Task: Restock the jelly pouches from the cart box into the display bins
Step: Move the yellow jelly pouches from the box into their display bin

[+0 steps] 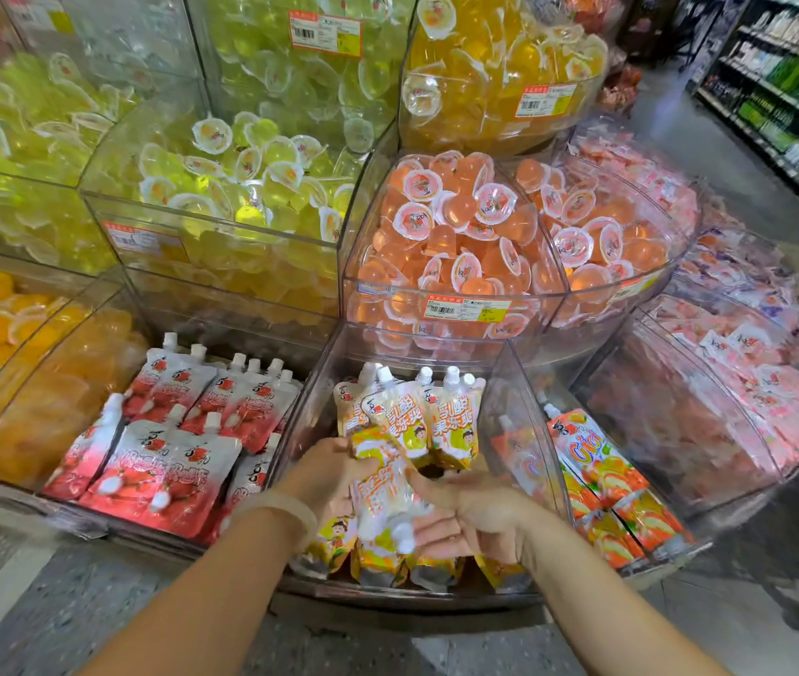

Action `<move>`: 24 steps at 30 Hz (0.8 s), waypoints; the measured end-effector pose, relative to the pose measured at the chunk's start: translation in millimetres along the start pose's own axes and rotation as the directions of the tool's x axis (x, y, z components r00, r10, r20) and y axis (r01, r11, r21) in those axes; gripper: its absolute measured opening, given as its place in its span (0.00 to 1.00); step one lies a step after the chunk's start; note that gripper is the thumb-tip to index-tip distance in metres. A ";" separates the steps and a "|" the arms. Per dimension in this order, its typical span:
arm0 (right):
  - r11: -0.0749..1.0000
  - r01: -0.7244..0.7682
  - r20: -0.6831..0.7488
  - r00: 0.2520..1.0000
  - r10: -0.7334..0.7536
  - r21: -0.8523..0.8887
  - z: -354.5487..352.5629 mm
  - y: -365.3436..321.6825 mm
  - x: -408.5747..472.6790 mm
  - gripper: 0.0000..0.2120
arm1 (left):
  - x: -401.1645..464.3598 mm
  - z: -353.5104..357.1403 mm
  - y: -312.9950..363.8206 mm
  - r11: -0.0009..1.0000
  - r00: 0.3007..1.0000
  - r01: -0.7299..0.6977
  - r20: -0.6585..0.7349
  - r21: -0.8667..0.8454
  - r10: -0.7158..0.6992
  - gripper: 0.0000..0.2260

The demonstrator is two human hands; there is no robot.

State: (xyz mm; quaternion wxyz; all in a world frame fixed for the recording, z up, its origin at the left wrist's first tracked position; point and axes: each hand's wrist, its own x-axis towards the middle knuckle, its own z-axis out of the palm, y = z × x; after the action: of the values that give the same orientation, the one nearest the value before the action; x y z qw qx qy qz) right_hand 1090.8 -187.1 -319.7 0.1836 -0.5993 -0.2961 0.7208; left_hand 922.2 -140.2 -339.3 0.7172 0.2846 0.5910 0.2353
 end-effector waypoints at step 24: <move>0.755 -0.102 -0.288 0.950 -0.119 -0.648 37.4 2.6 46.8 0.06 | -19.8 -15.7 -22.1 0.019 0.962 -0.142 0.133 0.990 0.239 0.27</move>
State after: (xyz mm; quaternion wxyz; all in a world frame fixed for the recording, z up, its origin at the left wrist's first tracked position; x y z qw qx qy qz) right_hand 1044.6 -167.7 -352.7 0.0097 -0.7300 -0.4996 0.4663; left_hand 903.0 -167.6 -342.5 0.2631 0.7666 0.5704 -0.1329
